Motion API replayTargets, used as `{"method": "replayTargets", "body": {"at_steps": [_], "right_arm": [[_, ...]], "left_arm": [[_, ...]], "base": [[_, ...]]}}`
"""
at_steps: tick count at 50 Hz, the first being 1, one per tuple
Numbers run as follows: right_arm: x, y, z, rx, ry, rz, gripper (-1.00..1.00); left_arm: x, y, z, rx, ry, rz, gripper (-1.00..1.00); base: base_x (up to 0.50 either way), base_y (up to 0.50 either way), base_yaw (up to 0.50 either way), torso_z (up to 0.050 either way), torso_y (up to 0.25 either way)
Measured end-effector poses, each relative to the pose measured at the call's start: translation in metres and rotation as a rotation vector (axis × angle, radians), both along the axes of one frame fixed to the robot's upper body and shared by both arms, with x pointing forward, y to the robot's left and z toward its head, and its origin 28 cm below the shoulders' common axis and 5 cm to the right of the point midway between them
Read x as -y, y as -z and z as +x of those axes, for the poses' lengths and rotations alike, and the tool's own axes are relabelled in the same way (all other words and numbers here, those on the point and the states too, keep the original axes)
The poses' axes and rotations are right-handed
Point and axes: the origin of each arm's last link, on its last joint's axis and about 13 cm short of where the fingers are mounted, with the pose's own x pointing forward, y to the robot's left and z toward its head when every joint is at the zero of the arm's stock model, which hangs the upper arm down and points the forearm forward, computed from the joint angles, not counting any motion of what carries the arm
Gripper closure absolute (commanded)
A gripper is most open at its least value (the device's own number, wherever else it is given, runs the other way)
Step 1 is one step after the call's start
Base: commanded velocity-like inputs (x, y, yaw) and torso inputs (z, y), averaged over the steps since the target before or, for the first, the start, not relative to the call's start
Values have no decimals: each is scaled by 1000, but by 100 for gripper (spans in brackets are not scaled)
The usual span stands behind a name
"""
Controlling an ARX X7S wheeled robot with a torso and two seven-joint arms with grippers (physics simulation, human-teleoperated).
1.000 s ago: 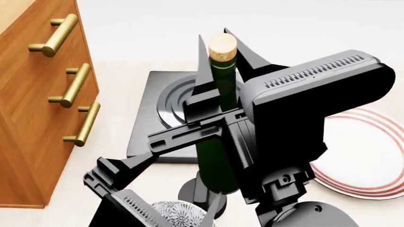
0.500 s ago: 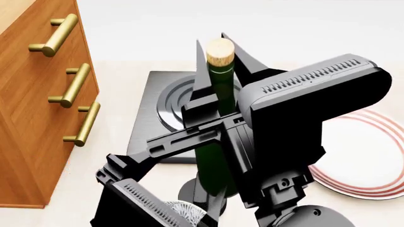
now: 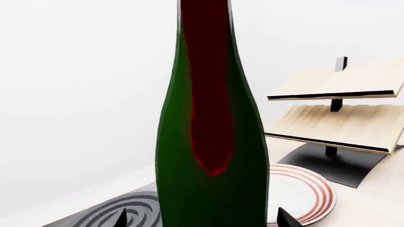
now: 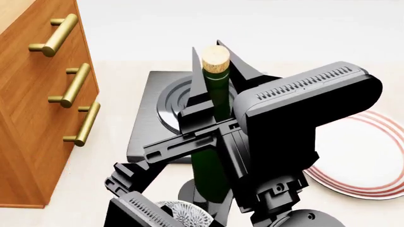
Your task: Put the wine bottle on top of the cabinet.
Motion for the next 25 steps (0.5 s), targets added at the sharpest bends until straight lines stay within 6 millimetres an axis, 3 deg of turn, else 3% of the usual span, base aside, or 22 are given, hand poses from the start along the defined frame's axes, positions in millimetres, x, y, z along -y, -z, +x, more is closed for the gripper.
{"method": "replayTargets", "body": {"at_steps": [25], "right_arm": [[-1,-2,-2,9,-11,0,100]], "left_arm": [[19,7,17,32,-5,-49,-100]], "base": [[0,0,0,0,0]]}}
